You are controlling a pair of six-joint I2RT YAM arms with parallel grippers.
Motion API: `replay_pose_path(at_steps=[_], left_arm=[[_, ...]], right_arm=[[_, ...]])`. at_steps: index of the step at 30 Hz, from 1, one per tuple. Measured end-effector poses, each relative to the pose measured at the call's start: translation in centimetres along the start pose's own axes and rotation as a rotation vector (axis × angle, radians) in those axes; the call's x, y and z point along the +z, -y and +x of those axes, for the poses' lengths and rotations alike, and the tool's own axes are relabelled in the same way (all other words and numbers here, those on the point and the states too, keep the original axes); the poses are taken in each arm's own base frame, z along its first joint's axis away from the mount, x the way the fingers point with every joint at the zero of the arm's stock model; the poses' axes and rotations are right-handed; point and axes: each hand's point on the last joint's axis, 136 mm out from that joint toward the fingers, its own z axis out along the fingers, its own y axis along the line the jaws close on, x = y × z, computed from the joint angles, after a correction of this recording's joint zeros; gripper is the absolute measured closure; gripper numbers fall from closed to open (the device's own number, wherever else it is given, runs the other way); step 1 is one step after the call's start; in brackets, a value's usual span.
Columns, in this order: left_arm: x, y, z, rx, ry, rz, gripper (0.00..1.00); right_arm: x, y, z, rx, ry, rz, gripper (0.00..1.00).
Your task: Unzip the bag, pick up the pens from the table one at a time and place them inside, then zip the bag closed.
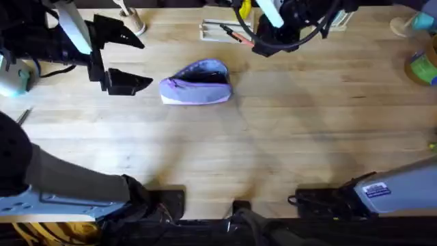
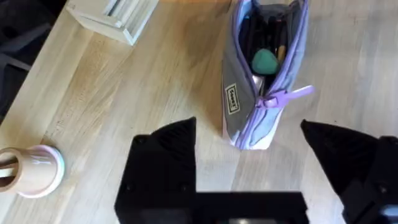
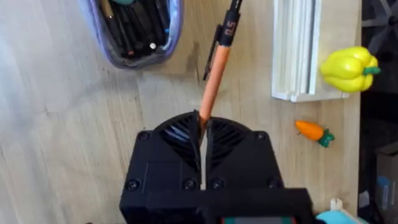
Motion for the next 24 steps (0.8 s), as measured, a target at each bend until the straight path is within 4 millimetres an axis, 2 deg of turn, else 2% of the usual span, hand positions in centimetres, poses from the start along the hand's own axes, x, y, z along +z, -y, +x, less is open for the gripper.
replay_pose_path(at_steps=[4,5,7,18,24], left_arm=[[0.0,0.0,0.0,0.0,0.0,0.0,0.007],[0.0,0.0,0.0,0.0,0.0,0.0,0.007],[0.0,0.0,0.0,0.0,0.0,0.0,0.007],[0.0,0.0,0.0,0.0,0.0,0.0,0.007],[0.0,0.0,0.0,0.0,0.0,0.0,0.007]], right_arm=[[2.1,-1.4,-2.0,-0.121,0.029,-0.046,0.971],[2.9,-2.2,-3.3,-0.188,0.049,-0.061,0.97],[3.5,-2.8,-3.8,-0.227,0.053,-0.077,0.97],[9.0,-6.6,-4.8,-0.343,0.034,-0.206,0.97],[11.6,-7.3,-5.9,-0.385,0.054,-0.209,0.97]])
